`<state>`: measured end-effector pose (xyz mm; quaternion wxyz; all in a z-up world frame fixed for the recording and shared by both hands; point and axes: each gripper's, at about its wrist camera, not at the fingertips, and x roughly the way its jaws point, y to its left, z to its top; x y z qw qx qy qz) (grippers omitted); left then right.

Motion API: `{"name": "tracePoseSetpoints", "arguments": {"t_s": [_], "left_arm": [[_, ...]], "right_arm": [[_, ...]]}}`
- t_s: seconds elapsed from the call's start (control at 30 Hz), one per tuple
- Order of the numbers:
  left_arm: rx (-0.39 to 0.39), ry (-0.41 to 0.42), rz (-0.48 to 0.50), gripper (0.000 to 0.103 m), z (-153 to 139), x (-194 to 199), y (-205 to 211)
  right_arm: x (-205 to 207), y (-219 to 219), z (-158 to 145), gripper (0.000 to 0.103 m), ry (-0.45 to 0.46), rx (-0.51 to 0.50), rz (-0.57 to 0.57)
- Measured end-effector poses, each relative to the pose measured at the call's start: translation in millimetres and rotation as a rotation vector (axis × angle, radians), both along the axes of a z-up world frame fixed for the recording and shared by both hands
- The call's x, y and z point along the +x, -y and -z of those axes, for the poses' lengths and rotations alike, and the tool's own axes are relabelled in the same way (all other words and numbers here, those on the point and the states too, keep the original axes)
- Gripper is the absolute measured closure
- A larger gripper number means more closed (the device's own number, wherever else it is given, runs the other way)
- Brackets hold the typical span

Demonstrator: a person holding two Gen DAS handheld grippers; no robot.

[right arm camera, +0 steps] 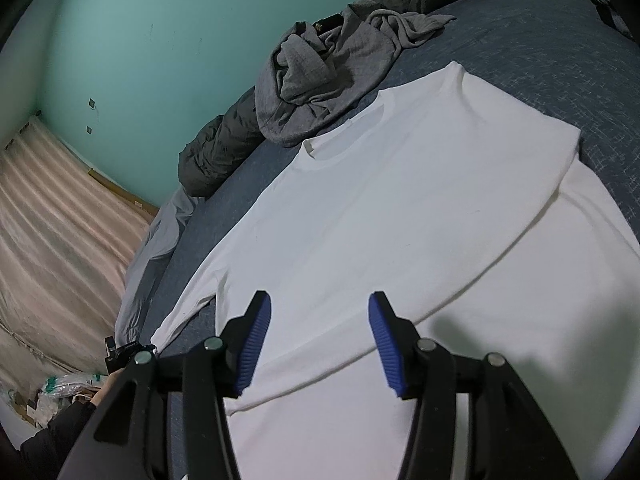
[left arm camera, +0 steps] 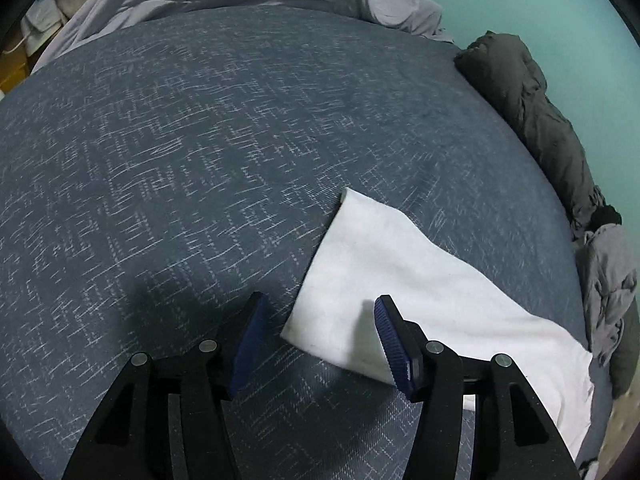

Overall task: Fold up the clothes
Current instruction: 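Move the left gripper to the long sleeve and grasp its cuff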

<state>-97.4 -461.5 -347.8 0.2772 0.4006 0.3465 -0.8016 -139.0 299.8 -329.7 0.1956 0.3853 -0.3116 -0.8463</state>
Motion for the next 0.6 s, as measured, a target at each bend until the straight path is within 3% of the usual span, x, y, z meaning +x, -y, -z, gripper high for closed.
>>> {"name": "tracePoseSetpoints", "arguments": {"t_s": [0.03,0.1,0.27,0.43,0.6], "left_arm": [[-0.004,-0.001,0.009,0.049,-0.1,-4.8,-2.5],[-0.008,-0.001,0.032,0.072,-0.4,-13.8,-8.4],[-0.008,0.004,0.124,0.091,-1.5,-33.8,-28.1],[-0.026,-0.025,0.157,0.094,-20.8,-42.3,-42.3],[-0.06,-0.084,0.228,0.094,-62.4,-50.9,-66.1]], "right_arm": [[-0.1,-0.2,0.4,0.051,0.002,0.001,0.003],[-0.2,-0.7,0.9,0.051,0.004,0.0,0.007],[0.7,-3.4,-0.4,0.051,0.0,-0.003,0.014],[0.3,-8.7,0.2,0.051,0.0,-0.011,0.028],[1.6,-13.3,0.6,0.051,0.002,-0.016,0.035]]}}
